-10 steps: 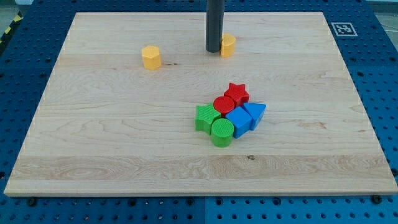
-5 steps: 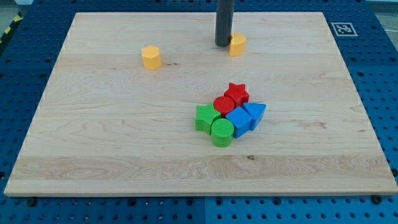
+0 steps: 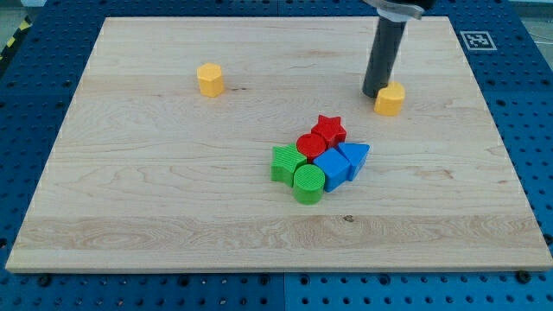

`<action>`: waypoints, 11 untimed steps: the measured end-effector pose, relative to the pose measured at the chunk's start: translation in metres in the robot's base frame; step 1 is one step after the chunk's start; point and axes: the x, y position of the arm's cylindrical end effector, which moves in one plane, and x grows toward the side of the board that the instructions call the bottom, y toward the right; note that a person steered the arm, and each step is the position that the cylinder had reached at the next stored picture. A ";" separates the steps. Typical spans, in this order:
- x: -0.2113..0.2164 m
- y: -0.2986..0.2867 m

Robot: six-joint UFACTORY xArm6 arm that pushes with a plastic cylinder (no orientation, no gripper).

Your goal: Keep the yellow heart to the right side of the group of blocks

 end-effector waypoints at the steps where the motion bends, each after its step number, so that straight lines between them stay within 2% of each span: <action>1: 0.010 0.027; 3: 0.024 0.051; 5: 0.067 0.057; 7: 0.055 0.105; 9: 0.099 0.102; 10: 0.101 0.088; 11: 0.087 0.111</action>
